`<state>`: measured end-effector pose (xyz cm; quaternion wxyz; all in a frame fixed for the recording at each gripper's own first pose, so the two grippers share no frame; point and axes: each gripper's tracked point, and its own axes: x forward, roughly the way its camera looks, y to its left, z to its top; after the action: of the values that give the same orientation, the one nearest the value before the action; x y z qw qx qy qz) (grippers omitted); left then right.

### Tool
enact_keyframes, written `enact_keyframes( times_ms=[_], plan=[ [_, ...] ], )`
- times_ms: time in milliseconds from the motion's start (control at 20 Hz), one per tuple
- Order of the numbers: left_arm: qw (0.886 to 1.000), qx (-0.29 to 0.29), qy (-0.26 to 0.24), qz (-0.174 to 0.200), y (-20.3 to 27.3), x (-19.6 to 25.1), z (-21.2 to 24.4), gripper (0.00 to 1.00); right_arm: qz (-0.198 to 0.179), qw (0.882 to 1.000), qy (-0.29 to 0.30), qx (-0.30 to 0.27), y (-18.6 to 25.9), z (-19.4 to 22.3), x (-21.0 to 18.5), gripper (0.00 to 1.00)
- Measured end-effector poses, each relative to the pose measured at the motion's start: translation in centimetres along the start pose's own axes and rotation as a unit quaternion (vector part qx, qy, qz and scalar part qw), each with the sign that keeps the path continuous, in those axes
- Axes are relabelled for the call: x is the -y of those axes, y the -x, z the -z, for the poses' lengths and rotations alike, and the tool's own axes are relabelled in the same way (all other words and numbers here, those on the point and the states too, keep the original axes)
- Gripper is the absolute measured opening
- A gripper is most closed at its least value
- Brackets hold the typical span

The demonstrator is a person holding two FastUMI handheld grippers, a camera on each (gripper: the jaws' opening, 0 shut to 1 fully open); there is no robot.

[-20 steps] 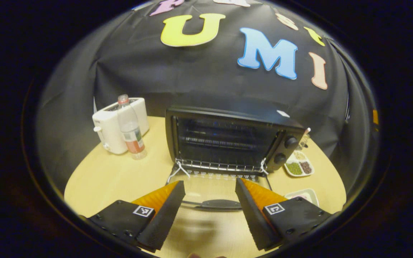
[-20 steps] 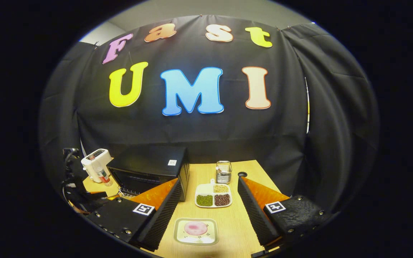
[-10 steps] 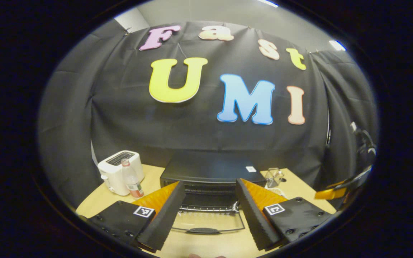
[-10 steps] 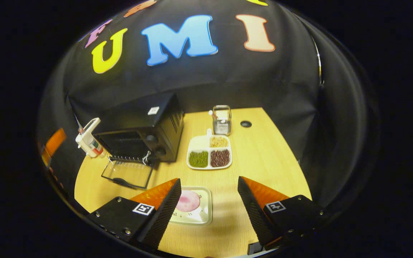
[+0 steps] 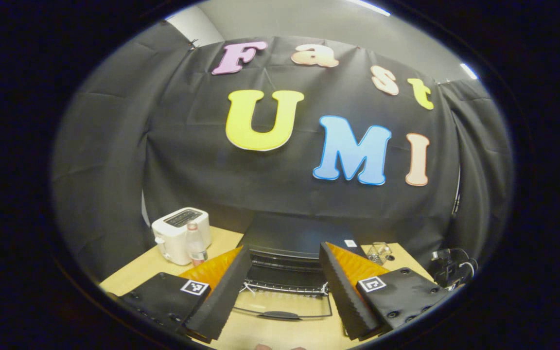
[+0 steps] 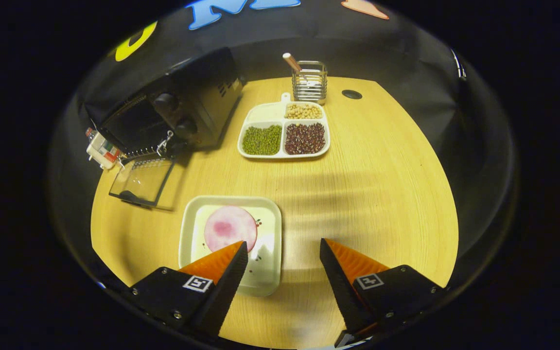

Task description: Open the electric oven with the left hand, put the food in, and close the electric oven.

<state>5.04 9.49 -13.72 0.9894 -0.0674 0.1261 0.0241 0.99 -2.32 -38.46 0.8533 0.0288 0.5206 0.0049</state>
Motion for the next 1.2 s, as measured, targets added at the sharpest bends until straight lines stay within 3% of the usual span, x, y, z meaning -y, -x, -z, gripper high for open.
enact_keyframes(
  times_ms=[250,300,400,450,550,600,700,750,800,850,900,1000,1200],
  plan=[
    [1.0,-0.012,0.004,-0.024,0.5,-1.8,1.0,1.0,-0.002,0.999,0.0,-0.043,-2.3,1.1,-0.6,0.87],
    [1.0,-0.013,0.004,-0.026,0.6,-2.1,1.0,1.0,0.005,0.998,0.0,-0.056,-2.5,1.5,-0.5,0.7],
    [0.999,-0.012,0.005,-0.029,0.8,-2.3,1.1,1.0,0.01,0.998,0.015,-0.058,-2.9,1.3,-0.6,0.57],
    [0.999,-0.012,0.005,-0.031,0.9,-2.5,1.4,1.0,0.002,0.999,0.023,-0.047,-2.2,0.5,-0.8,0.57],
    [0.999,-0.019,0.01,-0.031,1.0,-2.8,2.1,1.0,-0.011,0.998,0.016,-0.059,-3.0,0.6,-1.4,0.25],
    [0.999,-0.022,0.011,-0.032,1.1,-2.8,2.4,1.0,-0.023,0.998,0.013,-0.053,-3.5,0.4,-1.7,0.26],
    [0.999,-0.025,0.013,-0.029,1.1,-2.8,2.6,1.0,-0.043,0.996,-0.03,-0.07,-2.5,-0.1,-1.6,0.06],
    [0.999,-0.026,0.011,-0.027,1.3,-2.7,2.7,1.0,-0.064,0.993,-0.056,-0.081,-2.7,0.0,-1.5,0.03],
    [0.999,-0.024,0.007,-0.026,1.4,-2.8,2.7,0.96,-0.089,0.988,-0.091,-0.091,-3.0,0.6,-1.5,0.0],
    [0.999,-0.022,0.002,-0.025,1.6,-2.9,2.5,1.0,-0.114,0.981,-0.126,-0.095,-2.7,0.8,-1.9,0.0],
    [1.0,-0.02,-0.004,-0.024,1.8,-2.9,2.2,0.96,-0.141,0.971,-0.167,-0.098,-2.4,1.0,-2.2,0.0],
    [0.999,-0.016,-0.013,-0.025,2.0,-3.2,1.9,1.0,-0.188,0.951,-0.223,-0.103,-1.9,1.6,-2.9,0.0],
    [0.999,-0.018,-0.008,-0.027,2.3,-3.4,1.9,1.0,-0.246,0.917,-0.3,-0.092,-0.6,2.1,-3.6,0.0]
  ],
)
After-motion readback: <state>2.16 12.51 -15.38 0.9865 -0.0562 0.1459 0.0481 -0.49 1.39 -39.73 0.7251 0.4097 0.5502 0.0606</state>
